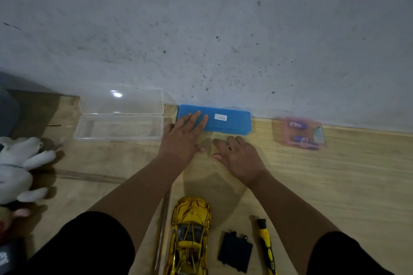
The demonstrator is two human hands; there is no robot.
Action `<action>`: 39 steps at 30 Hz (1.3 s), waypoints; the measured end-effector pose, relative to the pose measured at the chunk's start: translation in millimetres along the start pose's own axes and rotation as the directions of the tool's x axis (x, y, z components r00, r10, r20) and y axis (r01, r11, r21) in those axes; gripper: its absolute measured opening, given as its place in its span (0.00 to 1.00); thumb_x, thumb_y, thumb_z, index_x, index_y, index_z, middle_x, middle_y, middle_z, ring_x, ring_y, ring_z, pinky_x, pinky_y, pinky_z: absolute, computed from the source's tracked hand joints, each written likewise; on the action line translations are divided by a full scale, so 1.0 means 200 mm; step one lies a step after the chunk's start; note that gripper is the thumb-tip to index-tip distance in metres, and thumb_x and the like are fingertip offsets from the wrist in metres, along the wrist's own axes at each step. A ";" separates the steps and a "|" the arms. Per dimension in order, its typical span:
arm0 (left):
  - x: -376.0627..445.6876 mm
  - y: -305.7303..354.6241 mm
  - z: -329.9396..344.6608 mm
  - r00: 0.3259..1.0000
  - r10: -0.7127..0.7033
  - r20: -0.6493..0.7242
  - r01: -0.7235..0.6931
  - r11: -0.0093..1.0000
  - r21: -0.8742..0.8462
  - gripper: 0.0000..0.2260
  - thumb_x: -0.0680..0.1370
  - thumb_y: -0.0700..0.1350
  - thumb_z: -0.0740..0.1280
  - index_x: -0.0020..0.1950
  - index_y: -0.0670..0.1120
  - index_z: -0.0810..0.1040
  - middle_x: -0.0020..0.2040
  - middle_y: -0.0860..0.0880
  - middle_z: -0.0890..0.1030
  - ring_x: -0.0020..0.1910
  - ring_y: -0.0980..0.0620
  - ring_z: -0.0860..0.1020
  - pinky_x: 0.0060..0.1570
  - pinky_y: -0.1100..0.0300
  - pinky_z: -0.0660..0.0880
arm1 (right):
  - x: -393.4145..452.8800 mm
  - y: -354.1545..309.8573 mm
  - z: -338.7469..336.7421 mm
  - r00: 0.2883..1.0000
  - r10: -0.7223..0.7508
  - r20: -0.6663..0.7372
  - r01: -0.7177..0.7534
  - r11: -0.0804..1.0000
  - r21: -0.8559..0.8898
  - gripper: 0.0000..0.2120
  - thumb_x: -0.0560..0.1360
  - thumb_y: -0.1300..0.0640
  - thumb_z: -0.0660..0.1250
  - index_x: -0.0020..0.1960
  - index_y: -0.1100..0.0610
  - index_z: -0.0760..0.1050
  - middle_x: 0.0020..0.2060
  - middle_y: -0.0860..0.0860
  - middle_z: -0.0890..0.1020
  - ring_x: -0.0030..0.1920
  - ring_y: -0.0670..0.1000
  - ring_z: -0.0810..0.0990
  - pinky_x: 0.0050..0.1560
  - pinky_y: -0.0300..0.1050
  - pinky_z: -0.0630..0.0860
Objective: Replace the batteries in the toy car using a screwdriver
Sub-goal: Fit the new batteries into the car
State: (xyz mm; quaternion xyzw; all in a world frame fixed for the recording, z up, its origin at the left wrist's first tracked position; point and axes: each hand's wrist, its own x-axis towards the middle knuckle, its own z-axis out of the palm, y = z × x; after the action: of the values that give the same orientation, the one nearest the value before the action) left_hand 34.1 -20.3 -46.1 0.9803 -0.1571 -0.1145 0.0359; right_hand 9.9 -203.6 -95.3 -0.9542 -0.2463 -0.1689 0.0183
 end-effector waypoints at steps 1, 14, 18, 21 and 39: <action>0.00 0.00 0.00 1.000 -0.001 0.003 0.001 1.000 0.004 0.35 0.78 0.59 0.58 0.77 0.54 0.39 0.78 0.55 0.41 0.76 0.51 0.45 0.71 0.51 0.53 | 0.00 0.00 0.00 1.000 -0.008 -0.025 0.008 1.000 -0.012 0.15 0.75 0.43 0.54 0.48 0.54 0.71 0.33 0.53 0.77 0.31 0.52 0.76 0.25 0.42 0.72; 0.00 0.01 -0.03 1.000 -0.009 0.016 0.009 1.000 -0.004 0.32 0.80 0.57 0.56 0.77 0.55 0.42 0.78 0.54 0.44 0.76 0.50 0.47 0.70 0.47 0.54 | 0.02 -0.04 -0.09 0.972 0.227 -0.053 -0.221 0.970 0.098 0.23 0.71 0.36 0.53 0.50 0.56 0.67 0.28 0.52 0.78 0.20 0.53 0.75 0.19 0.40 0.70; -0.04 0.04 -0.10 0.997 0.003 -0.072 -0.007 0.999 -0.051 0.30 0.80 0.57 0.56 0.77 0.58 0.43 0.78 0.53 0.45 0.76 0.50 0.47 0.71 0.45 0.54 | -0.02 -0.06 -0.23 0.961 0.266 -0.076 -0.256 0.959 0.121 0.28 0.70 0.35 0.54 0.57 0.56 0.70 0.31 0.53 0.80 0.22 0.56 0.77 0.20 0.42 0.72; -0.15 0.10 -0.13 0.994 -0.044 -0.105 0.030 0.991 -0.130 0.29 0.79 0.60 0.55 0.77 0.58 0.47 0.78 0.51 0.46 0.76 0.48 0.48 0.69 0.43 0.56 | -0.09 -0.09 -0.35 0.965 0.252 -0.068 -0.241 0.961 0.138 0.28 0.70 0.35 0.55 0.59 0.55 0.70 0.31 0.53 0.80 0.23 0.56 0.77 0.20 0.42 0.72; -1.02 0.40 0.10 0.898 -0.399 0.186 0.440 0.809 -0.389 0.33 0.75 0.61 0.62 0.76 0.58 0.51 0.69 0.40 0.67 0.66 0.38 0.67 0.64 0.48 0.67 | -0.70 -0.50 -0.69 0.892 0.256 0.373 -0.369 0.889 0.272 0.30 0.75 0.38 0.57 0.74 0.47 0.58 0.56 0.54 0.77 0.56 0.56 0.76 0.51 0.49 0.73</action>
State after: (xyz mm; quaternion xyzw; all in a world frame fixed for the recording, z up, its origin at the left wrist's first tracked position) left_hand -182.4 -31.7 -14.4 0.9527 0.0905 -0.1971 0.2128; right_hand -196.1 -197.4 -16.3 -0.9788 -0.1119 0.0411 0.1665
